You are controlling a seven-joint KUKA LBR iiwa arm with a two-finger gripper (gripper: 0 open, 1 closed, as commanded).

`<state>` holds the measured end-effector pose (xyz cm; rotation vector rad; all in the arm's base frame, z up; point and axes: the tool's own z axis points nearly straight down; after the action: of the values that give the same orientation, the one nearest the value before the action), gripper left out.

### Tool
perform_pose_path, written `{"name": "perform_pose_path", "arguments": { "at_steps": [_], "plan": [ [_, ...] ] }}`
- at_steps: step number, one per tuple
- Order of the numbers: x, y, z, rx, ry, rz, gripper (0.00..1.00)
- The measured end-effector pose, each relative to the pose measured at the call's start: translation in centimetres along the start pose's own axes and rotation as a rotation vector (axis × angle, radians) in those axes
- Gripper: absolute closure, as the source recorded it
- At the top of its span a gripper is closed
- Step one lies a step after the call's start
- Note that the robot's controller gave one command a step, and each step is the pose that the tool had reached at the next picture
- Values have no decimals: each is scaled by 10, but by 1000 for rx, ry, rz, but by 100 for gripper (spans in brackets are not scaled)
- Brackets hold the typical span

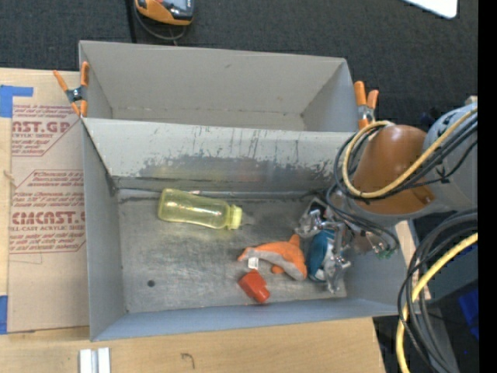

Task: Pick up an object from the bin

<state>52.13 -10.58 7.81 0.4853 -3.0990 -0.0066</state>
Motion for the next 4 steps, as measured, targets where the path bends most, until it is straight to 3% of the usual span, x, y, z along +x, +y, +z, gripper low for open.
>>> {"name": "perform_pose_path", "arguments": {
  "at_steps": [1,2,3,4],
  "plan": [
    [1,12,1,-2,-1,-324,0],
    [-2,17,3,-6,9,-488,0],
    [-3,36,3,6,-1,-392,0],
    [-4,43,3,6,-1,-418,0]
  ]
}}
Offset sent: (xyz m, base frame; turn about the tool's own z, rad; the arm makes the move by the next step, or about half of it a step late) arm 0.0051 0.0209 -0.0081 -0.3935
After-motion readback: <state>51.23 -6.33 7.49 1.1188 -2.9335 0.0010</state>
